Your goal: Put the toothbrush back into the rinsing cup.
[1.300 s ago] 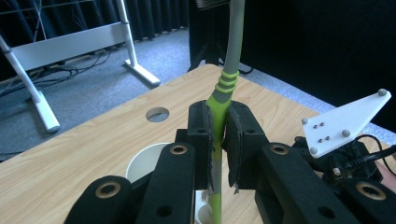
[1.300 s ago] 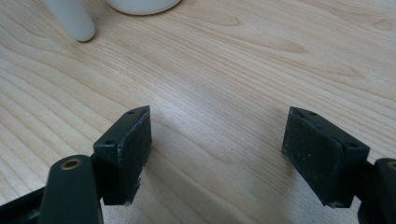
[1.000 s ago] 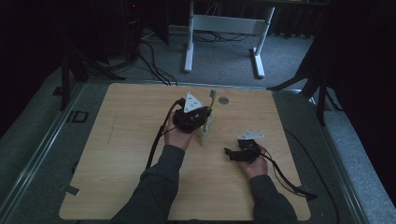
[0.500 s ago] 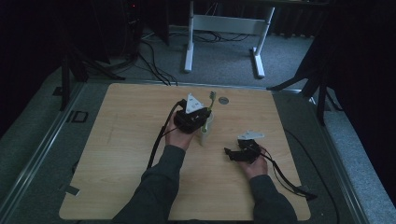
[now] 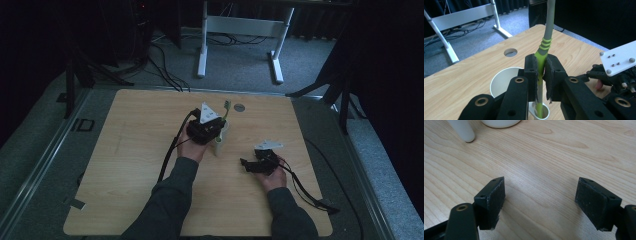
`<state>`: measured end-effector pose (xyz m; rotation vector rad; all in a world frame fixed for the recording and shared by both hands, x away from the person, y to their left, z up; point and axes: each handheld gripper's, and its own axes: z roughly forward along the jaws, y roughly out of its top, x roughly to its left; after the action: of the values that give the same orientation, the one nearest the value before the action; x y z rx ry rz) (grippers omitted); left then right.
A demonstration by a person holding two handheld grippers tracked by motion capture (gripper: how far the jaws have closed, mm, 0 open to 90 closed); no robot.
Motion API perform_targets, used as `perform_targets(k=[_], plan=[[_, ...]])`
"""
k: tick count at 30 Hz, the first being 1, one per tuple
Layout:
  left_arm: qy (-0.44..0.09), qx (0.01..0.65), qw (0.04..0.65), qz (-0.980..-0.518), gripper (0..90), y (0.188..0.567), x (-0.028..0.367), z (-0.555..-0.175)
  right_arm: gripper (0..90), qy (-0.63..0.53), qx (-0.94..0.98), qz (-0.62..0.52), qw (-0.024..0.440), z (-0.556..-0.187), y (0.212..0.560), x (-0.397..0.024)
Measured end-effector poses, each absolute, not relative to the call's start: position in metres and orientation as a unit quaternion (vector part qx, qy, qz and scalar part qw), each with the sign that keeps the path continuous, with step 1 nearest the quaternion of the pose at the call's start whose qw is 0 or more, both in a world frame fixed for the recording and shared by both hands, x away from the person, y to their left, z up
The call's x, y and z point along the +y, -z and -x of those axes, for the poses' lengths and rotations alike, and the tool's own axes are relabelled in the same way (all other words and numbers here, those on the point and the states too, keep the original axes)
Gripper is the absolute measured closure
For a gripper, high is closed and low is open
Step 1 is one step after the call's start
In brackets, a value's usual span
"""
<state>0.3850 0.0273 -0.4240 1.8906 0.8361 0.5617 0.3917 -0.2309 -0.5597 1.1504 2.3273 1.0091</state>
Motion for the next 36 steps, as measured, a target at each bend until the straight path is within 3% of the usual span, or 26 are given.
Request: perform_targets(k=[19,20,22,25,29,36], plan=[[-0.214,0.348,0.460,-0.788,80.3,0.436,0.026,-0.386,23.5,-0.357,0.822,-0.407,0.177,-0.392,0.560,-0.231],[-0.206,0.349,0.456,-0.793,79.1,0.438,0.026,-0.387,23.5,-0.357,0.822,-0.406,0.177,-0.392,0.560,-0.231],[-0.225,0.355,0.442,-0.792,62.6,0.441,0.025,-0.386,23.5,-0.357,0.822,-0.407,0.177,-0.392,0.560,-0.231],[-0.226,0.360,0.447,-0.787,50.3,0.443,0.026,-0.384,23.5,-0.356,0.822,-0.407,0.177,-0.392,0.560,-0.231],[-0.226,0.360,0.448,-0.787,43.5,0.443,0.027,-0.383,23.5,-0.357,0.822,-0.406,0.178,-0.392,0.560,-0.231],[-0.224,0.364,0.446,-0.786,39.4,0.441,0.032,-0.380,23.5,-0.357,0.822,-0.406,0.178,-0.392,0.560,-0.231]])
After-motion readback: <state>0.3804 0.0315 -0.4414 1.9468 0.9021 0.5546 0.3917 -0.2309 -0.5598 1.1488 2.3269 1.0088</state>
